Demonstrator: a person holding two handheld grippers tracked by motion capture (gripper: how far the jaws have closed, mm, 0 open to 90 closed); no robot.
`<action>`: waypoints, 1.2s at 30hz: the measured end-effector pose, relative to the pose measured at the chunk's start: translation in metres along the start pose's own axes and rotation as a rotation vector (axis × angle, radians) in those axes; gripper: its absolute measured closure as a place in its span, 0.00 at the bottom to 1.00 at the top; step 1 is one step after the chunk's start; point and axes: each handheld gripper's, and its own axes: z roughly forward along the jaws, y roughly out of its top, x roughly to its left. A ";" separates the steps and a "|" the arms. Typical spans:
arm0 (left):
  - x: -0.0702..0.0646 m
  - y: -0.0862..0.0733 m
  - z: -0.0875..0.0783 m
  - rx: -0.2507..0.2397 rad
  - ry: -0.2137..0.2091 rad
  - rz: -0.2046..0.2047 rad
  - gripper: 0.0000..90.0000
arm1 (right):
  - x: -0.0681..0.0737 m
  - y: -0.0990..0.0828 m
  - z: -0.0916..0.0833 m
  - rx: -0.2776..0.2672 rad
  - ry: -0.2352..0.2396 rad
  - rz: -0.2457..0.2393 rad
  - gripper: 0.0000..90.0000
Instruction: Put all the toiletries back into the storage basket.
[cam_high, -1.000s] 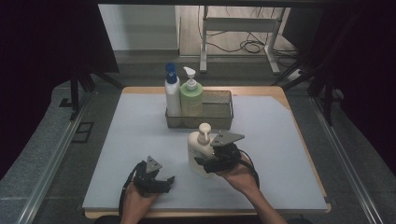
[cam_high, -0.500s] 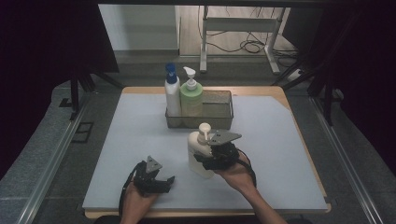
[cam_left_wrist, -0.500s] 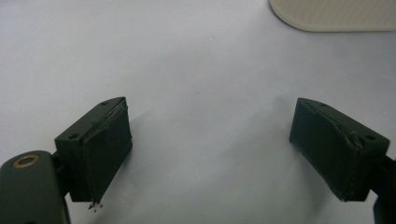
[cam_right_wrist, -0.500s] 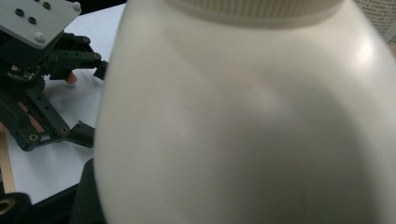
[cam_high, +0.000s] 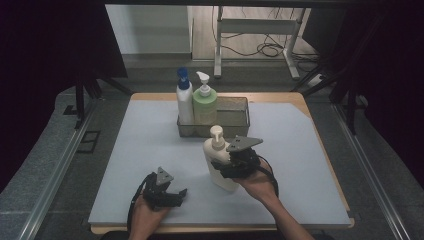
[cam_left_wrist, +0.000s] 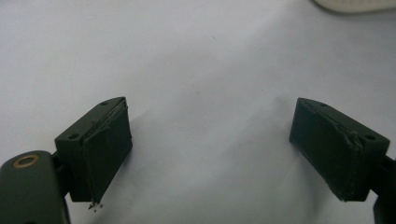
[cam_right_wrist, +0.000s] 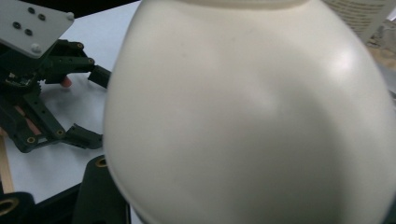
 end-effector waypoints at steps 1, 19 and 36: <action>0.000 0.000 0.000 0.000 0.000 0.000 0.14 | -0.002 0.000 -0.001 -0.002 -0.001 0.004 0.44; 0.000 0.000 0.000 0.000 -0.001 0.001 0.14 | -0.033 0.020 -0.024 -0.027 -0.052 0.034 0.44; 0.000 0.000 0.000 0.001 -0.001 0.001 0.14 | -0.065 0.052 -0.037 -0.061 -0.126 0.079 0.44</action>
